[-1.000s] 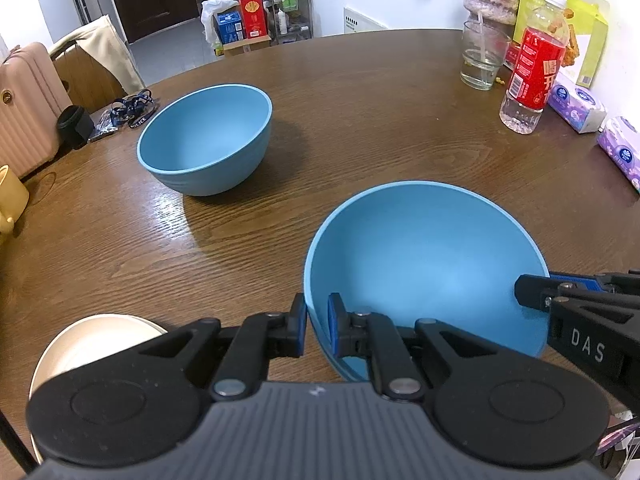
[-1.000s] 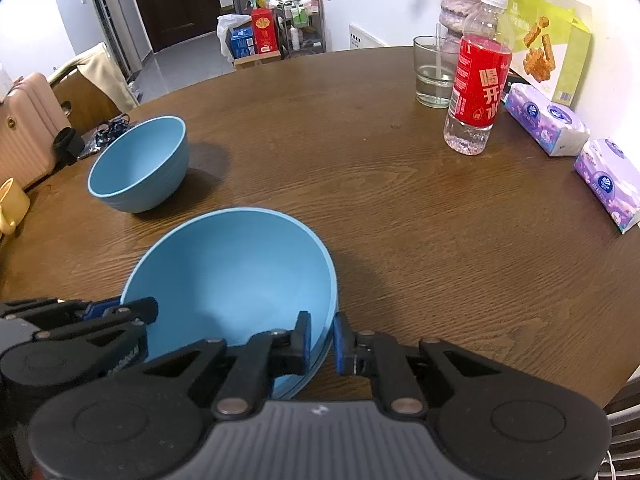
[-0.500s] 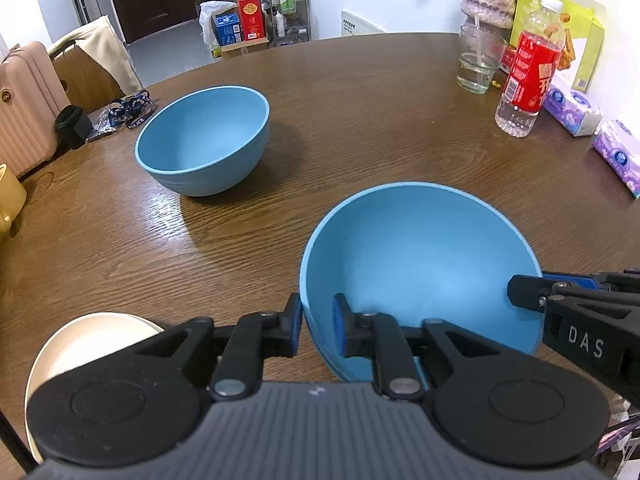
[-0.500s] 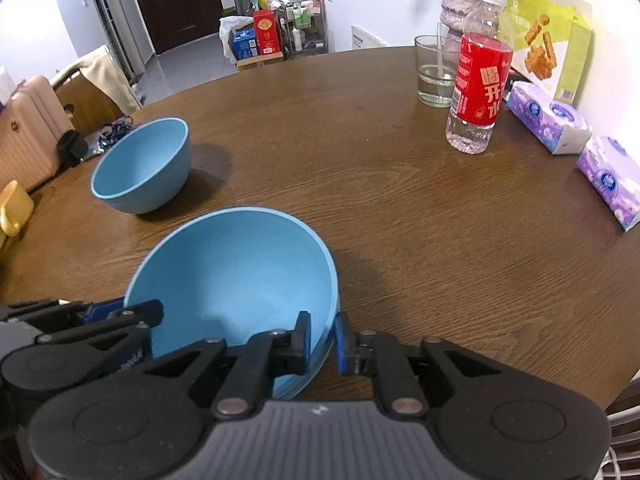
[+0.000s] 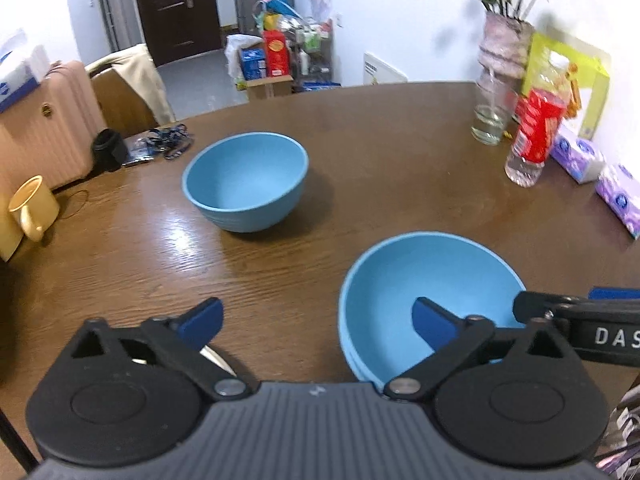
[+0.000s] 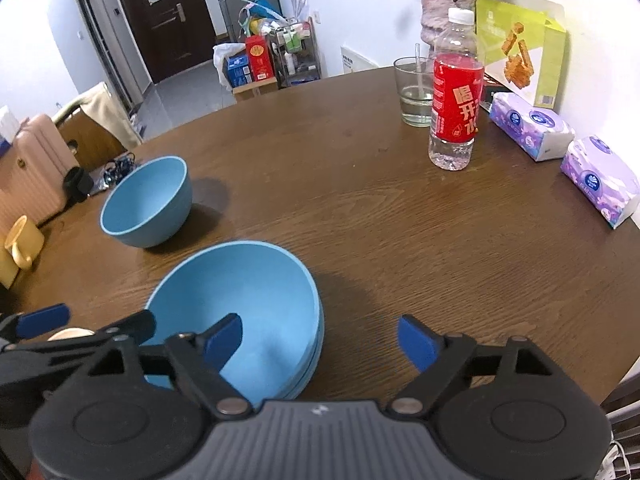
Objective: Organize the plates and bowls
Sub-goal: 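Open both tools to release the nested bowls, then move both tools toward the last lone blue bowl on the table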
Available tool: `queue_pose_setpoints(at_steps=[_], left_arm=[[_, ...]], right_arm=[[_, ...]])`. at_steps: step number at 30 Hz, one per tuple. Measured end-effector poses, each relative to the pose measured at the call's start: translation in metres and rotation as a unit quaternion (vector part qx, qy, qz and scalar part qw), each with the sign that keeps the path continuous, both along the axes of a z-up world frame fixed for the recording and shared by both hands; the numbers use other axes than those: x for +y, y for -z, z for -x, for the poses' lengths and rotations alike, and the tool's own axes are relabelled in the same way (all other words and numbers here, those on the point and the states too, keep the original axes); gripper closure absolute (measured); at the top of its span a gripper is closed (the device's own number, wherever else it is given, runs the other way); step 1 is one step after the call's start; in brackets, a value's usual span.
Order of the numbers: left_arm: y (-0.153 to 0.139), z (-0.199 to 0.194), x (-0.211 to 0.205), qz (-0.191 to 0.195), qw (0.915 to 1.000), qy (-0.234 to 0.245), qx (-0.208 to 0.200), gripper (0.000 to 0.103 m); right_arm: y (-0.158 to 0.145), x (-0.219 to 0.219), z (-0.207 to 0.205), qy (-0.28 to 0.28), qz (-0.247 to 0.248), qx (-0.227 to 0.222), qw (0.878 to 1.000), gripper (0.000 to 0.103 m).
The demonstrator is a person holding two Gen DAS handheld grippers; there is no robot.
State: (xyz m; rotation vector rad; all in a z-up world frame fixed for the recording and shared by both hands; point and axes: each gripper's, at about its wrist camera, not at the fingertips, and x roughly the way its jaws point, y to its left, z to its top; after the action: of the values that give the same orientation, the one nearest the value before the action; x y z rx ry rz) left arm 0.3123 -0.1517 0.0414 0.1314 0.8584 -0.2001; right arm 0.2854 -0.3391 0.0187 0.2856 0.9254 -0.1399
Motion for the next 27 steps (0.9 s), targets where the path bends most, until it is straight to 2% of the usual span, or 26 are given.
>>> queue_pose_setpoints(at_steps=[13, 27], left_arm=[[-0.039, -0.007, 0.058, 0.01, 0.9978, -0.059, -0.028, 0.0], [-0.054, -0.049, 0.117, 0.02, 0.9945, -0.095, -0.04, 0.0]], right_arm=[[-0.026, 0.037, -0.008, -0.02, -0.008, -0.02, 1.0, 0.015], [-0.041, 0.099, -0.07, -0.047, -0.005, -0.023, 0.999, 0.015]])
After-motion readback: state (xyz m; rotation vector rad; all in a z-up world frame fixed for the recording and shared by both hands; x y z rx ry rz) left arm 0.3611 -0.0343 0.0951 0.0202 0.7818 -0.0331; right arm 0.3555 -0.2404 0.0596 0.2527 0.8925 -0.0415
